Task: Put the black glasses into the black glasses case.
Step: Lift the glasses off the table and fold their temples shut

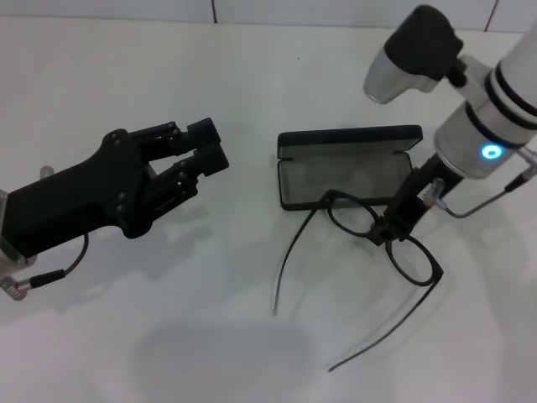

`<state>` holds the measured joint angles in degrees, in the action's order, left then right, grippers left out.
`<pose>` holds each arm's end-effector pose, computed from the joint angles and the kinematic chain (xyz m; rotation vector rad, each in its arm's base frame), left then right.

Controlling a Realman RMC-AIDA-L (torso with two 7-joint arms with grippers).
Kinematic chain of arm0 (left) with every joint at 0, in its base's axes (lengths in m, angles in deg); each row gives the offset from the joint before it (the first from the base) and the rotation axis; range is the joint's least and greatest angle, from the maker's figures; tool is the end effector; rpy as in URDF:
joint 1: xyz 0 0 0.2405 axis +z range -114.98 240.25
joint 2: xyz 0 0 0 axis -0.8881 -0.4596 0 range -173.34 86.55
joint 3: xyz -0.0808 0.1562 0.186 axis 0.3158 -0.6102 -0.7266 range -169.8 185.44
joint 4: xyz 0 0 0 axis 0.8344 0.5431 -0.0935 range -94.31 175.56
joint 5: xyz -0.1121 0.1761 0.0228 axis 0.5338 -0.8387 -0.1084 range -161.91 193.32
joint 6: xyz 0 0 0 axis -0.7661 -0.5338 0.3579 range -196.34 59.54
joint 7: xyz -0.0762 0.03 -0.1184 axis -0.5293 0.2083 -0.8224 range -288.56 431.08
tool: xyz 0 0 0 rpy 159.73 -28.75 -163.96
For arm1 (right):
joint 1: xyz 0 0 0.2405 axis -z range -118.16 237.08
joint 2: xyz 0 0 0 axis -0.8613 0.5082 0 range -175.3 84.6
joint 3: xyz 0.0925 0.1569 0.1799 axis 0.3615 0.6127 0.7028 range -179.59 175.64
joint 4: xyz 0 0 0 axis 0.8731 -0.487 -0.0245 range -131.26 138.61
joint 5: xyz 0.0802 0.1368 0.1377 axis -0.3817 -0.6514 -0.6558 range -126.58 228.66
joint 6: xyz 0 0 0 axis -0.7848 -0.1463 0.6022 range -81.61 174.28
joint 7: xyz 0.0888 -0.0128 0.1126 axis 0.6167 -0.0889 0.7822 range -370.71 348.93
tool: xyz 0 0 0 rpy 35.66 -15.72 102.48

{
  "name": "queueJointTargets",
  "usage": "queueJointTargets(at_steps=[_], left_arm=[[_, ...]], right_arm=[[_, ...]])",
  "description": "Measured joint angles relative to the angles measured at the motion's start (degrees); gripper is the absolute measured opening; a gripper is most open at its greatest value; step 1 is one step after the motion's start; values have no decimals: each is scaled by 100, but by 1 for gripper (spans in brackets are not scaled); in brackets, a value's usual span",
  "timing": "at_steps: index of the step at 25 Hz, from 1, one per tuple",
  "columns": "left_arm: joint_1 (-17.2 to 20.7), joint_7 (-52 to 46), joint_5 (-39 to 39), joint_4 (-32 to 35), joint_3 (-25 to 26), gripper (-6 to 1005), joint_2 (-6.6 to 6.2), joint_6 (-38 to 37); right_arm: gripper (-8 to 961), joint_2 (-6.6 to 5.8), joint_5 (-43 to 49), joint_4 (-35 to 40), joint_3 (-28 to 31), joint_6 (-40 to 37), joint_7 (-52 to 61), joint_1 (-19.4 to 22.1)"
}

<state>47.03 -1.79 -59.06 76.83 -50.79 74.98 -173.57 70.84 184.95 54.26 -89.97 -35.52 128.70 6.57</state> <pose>-0.2464 0.2577 0.0225 -2.5239 -0.4960 -1.4484 0.1382 0.3795 -0.0592 -2.8847 0.7528 -0.5719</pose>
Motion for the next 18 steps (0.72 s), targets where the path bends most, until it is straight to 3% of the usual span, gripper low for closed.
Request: queueJointTargets(at_steps=[5, 11, 16, 18], left_arm=[[55, -11, 51, 15, -1, 319, 0, -54], [85, -14, 56, 42, 8, 319, 0, -374], [-58, 2, 56, 52, -4, 319, 32, -671], [-187, 2, 38, 41, -40, 241, 64, -718]], right_arm=[[105, -5, -37, 1394, 63, -146, 24, 807], [100, -52, -1059, 3077, 403, -124, -569, 2128], [95, -28, -2480, 3202, 673, -86, -1821, 2706], [94, -22, -2754, 3051, 678, -54, -2158, 2753]])
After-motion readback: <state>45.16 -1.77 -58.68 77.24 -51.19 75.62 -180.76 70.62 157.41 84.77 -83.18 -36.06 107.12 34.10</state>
